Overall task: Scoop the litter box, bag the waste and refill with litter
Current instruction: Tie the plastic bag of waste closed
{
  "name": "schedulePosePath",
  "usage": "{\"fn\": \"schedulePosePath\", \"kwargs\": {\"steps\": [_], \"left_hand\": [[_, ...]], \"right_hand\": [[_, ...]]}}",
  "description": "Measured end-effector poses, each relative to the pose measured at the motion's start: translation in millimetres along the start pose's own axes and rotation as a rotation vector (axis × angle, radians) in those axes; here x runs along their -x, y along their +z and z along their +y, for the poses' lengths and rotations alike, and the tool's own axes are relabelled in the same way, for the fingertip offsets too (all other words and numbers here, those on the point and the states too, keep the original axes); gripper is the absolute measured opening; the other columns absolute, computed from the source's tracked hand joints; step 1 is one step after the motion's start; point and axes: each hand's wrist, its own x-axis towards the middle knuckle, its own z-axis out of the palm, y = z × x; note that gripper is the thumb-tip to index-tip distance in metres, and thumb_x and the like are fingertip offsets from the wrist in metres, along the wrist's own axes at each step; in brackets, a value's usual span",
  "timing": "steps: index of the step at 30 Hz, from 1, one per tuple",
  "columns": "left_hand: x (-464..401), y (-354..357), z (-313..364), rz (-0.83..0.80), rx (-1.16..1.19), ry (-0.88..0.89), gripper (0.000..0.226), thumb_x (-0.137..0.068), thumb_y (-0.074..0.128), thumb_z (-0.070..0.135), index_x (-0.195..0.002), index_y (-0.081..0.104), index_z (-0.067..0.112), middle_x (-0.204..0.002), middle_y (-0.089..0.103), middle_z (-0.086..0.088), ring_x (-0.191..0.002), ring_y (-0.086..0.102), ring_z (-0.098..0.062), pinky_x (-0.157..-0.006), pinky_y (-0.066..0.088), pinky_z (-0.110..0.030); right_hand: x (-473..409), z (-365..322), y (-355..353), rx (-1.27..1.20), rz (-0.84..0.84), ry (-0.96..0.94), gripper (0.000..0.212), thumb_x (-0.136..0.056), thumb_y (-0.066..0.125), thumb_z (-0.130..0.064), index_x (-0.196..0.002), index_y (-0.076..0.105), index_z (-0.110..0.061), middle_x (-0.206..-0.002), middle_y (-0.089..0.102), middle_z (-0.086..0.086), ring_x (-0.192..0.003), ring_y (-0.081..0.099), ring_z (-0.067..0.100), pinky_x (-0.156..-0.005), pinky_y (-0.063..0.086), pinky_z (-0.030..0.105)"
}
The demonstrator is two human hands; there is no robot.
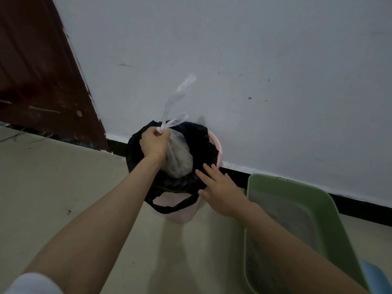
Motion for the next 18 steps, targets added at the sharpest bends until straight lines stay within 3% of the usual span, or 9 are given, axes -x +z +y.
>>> {"fn": "schedulePosePath", "kwargs": {"steps": [3, 6, 9, 12, 15, 18], "left_hand": [[-6.0, 12.4, -5.6, 0.04, -0.004, -0.067, 0.012, -0.085, 0.057, 0.019, -0.085, 0.062, 0.008, -0.079, 0.058, -0.004, -0.078, 0.052, -0.017, -0.07, 0.041, -0.026], [-8.2, 12.8, -18.8, -0.096, -0.163, -0.061, 0.012, -0.083, 0.061, 0.019, -0.082, 0.064, 0.007, -0.075, 0.058, -0.006, -0.077, 0.055, -0.02, -0.069, 0.041, -0.026], [-6.8, 9.6, -35.0, -0.206, -0.354, -0.021, 0.012, -0.083, 0.062, 0.014, -0.085, 0.069, 0.005, -0.084, 0.066, -0.013, -0.084, 0.063, -0.025, -0.07, 0.043, -0.025], [-12.2, 10.7, -10.3, -0.207, -0.424, 0.205, 0.01, -0.082, 0.059, 0.012, -0.086, 0.068, 0.008, -0.09, 0.069, -0.01, -0.089, 0.063, -0.022, -0.078, 0.043, -0.024], [-11.7, 5.2, 25.4, -0.306, -0.44, 0.376, 0.018, -0.086, 0.06, 0.02, -0.1, 0.062, 0.009, -0.09, 0.063, -0.002, -0.083, 0.055, -0.013, -0.076, 0.04, -0.021], [1.6, -15.9, 30.6, -0.432, -0.532, 0.495, 0.031, -0.089, 0.058, 0.026, -0.117, 0.055, 0.013, -0.104, 0.059, -0.003, -0.089, 0.056, -0.016, -0.082, 0.047, -0.029]], "right_hand": [[0.2, 3.0, -1.4, 0.019, 0.01, -0.016, 0.059, -0.1, 0.034, -0.037, -0.151, 0.006, -0.029, -0.159, -0.007, -0.005, -0.146, -0.01, 0.016, -0.118, 0.002, 0.042], [0.5, 3.1, 0.1, 0.014, 0.028, -0.026, 0.059, -0.1, 0.036, -0.036, -0.151, 0.007, -0.03, -0.159, -0.006, -0.005, -0.146, -0.01, 0.016, -0.118, 0.003, 0.043], [0.6, 3.8, 2.2, 0.009, 0.037, -0.026, 0.059, -0.099, 0.037, -0.036, -0.15, 0.007, -0.03, -0.159, -0.006, -0.005, -0.146, -0.01, 0.015, -0.118, 0.004, 0.042], [-0.6, 5.1, 2.3, 0.015, 0.039, -0.031, 0.059, -0.099, 0.037, -0.037, -0.151, 0.008, -0.03, -0.159, -0.005, -0.006, -0.146, -0.009, 0.015, -0.118, 0.004, 0.042], [-0.2, 4.2, -1.0, 0.035, 0.011, -0.019, 0.059, -0.099, 0.035, -0.04, -0.151, 0.008, -0.03, -0.159, -0.004, -0.005, -0.147, -0.008, 0.015, -0.118, 0.004, 0.044], [3.0, -0.9, -14.0, 0.005, -0.029, 0.003, 0.057, -0.1, 0.033, -0.041, -0.151, 0.01, -0.028, -0.159, 0.001, -0.005, -0.147, -0.004, 0.015, -0.118, 0.004, 0.044]]}}
